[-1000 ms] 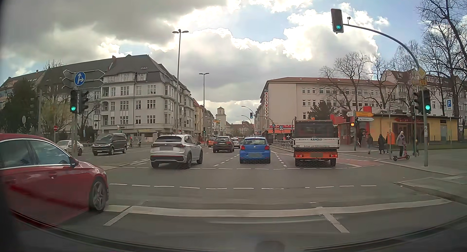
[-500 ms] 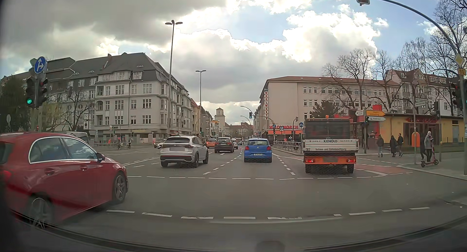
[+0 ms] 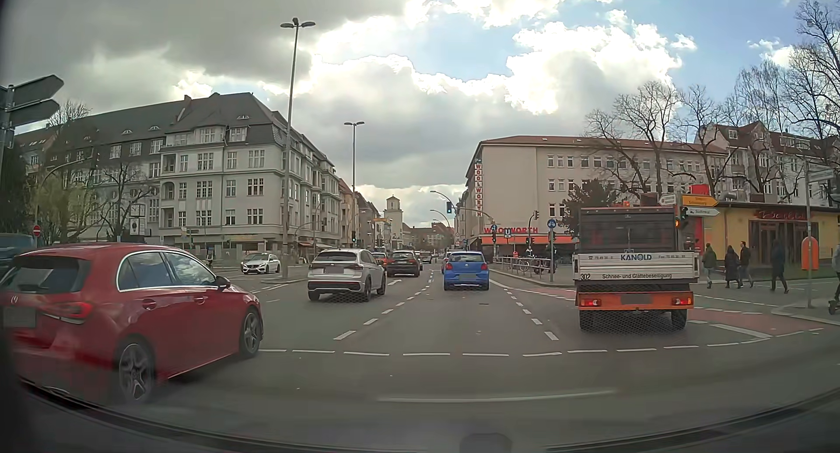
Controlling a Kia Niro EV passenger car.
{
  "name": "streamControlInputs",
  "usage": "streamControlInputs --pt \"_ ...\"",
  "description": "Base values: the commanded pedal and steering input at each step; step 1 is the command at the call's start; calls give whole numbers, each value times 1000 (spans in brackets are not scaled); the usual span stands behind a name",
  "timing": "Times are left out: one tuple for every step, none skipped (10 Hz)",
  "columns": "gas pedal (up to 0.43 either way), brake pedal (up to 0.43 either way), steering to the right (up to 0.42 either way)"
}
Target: Follow the waypoints while adhering to traffic rules and regulations
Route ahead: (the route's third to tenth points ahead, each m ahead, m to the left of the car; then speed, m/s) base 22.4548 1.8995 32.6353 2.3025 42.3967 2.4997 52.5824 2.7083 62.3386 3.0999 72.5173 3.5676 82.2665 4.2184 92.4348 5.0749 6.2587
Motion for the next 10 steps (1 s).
streamControlInputs --pt "87 37 5" --pt "87 37 5" --pt "87 30 5" --pt "87 37 5" --pt "87 37 6" --pt "87 30 6" --pt "87 30 6" --pt "98 37 6" --pt "98 37 9" --pt "98 37 14"
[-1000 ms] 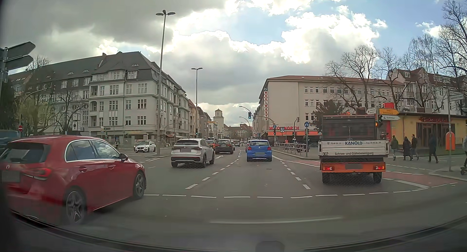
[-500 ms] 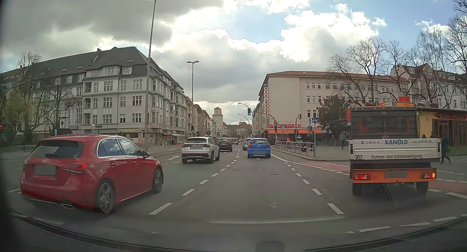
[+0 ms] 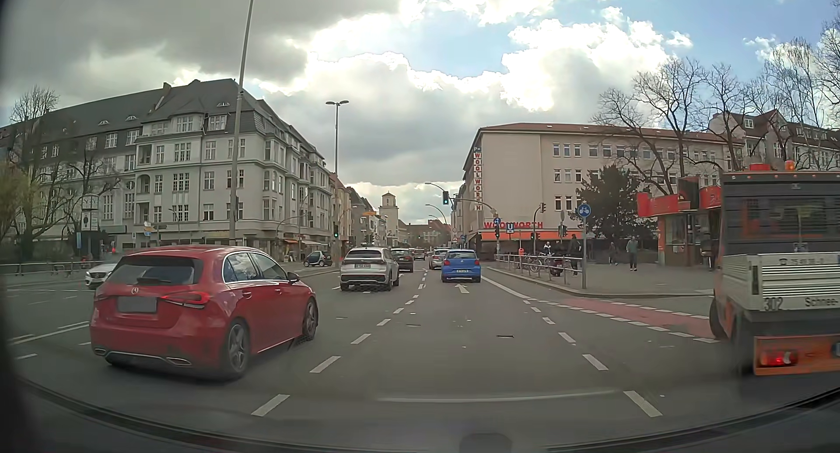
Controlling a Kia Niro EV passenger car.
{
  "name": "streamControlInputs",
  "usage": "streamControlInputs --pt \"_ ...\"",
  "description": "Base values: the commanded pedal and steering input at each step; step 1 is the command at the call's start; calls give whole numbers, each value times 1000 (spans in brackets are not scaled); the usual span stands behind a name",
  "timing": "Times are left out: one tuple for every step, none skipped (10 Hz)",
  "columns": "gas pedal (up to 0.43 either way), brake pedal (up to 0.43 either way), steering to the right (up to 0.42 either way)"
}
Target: Follow the waypoints while adhering to traffic rules and regulations
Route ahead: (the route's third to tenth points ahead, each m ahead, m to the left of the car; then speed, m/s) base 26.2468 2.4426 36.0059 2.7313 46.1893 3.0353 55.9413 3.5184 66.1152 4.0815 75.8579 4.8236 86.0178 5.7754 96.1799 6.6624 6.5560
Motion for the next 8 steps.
streamControlInputs --pt "98 30 20" --pt "98 37 24" --pt "110 30 26" --pt "110 30 26" --pt "110 37 25" --pt "110 37 24" --pt "110 37 24" --pt "110 37 21"
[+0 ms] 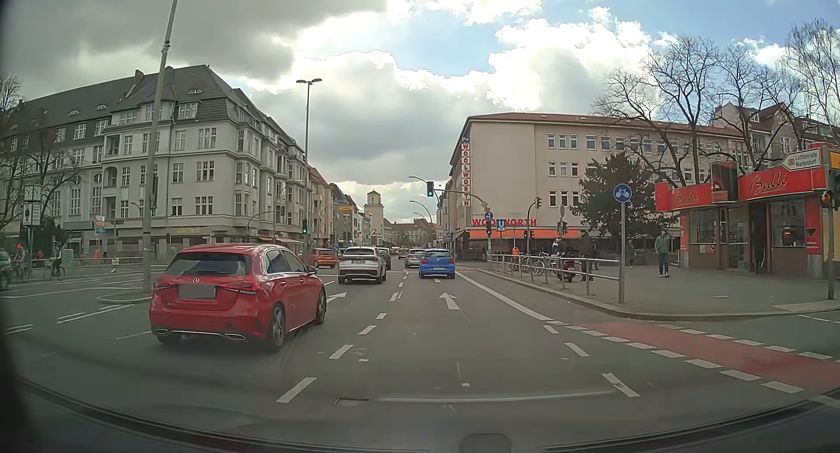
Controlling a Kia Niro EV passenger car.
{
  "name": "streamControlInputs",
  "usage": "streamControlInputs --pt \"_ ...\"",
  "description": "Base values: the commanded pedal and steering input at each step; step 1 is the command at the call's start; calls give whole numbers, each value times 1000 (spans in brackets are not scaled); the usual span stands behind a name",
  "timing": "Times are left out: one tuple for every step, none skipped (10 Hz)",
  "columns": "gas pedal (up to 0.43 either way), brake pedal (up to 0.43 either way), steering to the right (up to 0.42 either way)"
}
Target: Follow the waypoints while adhering to traffic rules and regulations
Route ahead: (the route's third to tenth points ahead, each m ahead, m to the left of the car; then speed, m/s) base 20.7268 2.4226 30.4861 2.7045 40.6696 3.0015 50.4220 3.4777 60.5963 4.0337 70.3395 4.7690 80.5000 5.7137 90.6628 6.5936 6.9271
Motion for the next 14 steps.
streamControlInputs --pt "98 37 17" --pt "98 30 14" --pt "98 37 11" --pt "98 37 9" --pt "98 30 9" --pt "98 30 8" --pt "98 30 3" --pt "87 30 3" --pt "87 30 2" --pt "87 30 0" --pt "87 30 0" --pt "87 30 0" --pt "87 30 -2" --pt "87 30 -4"
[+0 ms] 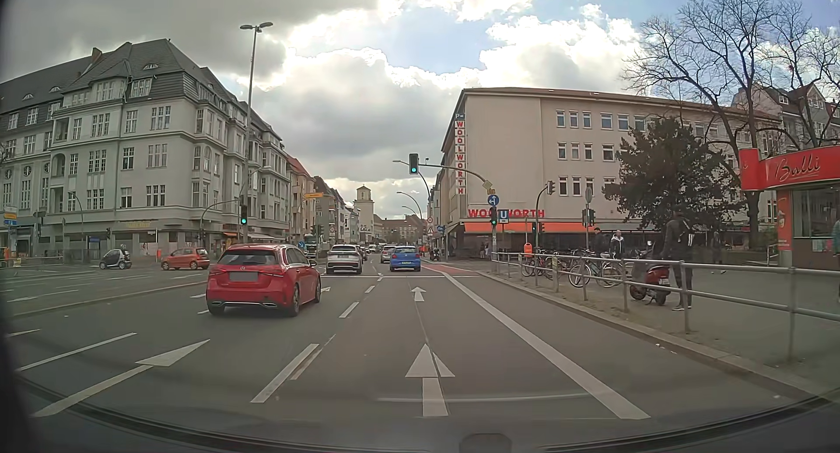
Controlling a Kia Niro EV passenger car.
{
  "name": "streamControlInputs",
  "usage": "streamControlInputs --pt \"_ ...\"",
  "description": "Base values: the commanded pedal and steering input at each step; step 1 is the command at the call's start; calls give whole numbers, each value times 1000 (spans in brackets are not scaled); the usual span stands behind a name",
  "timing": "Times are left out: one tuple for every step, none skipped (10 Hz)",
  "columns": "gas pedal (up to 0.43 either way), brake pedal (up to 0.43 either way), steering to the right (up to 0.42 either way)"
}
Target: Follow the waypoints while adhering to traffic rules and regulations
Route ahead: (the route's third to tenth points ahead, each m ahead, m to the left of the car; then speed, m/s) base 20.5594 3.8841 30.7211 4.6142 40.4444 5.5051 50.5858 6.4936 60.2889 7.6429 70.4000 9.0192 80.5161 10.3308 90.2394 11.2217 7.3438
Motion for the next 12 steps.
streamControlInputs --pt "87 30 -7" --pt "87 30 -12" --pt "87 30 -14" --pt "87 30 -15" --pt "87 30 -15" --pt "87 30 -16" --pt "87 30 -17" --pt "87 30 -18" --pt "87 30 -20" --pt "87 30 -20" --pt "87 30 -21" --pt "87 30 -20"
